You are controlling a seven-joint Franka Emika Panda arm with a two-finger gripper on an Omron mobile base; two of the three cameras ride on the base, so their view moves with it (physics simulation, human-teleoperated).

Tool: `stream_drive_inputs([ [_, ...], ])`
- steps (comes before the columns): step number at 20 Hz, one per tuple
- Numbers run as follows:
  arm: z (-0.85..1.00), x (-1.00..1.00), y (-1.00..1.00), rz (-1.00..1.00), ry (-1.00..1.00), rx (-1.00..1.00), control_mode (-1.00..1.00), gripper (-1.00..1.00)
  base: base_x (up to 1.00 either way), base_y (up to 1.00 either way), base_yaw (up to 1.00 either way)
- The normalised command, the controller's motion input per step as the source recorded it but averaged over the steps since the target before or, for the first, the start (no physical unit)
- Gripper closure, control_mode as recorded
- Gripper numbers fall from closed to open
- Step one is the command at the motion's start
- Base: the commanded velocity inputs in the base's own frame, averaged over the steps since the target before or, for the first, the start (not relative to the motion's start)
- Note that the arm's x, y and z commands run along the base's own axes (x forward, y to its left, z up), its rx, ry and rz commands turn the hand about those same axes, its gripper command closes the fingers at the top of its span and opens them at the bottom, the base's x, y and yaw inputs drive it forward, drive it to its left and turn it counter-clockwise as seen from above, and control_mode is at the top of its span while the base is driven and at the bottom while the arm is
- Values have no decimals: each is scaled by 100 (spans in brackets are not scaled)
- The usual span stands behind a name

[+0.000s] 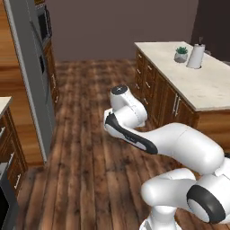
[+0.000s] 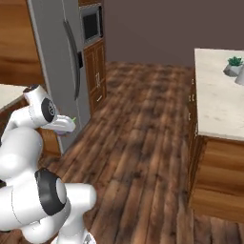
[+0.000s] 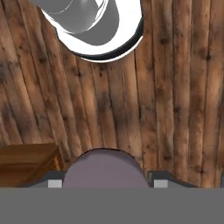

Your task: Turn on the sink faucet. Then move the eggplant from the counter to the sink. Turn off the sink. Move the vegetable from the sink to the pot next to the stove. Finally move the pot to the front left burner.

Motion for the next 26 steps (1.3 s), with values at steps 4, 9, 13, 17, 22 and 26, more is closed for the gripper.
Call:
stream_drive_inputs([
  [4,0,0,0,0,0,0,100,100,1,-6,47],
  [9,0,0,0,0,0,0,100,100,0,-8,44],
  [13,0,0,0,0,0,0,100,100,0,-20,38],
  [17,0,0,0,0,0,0,100,100,0,-34,37],
  [22,0,0,0,0,0,0,100,100,0,-40,37],
  [26,0,0,0,0,0,0,100,100,0,-35,39],
])
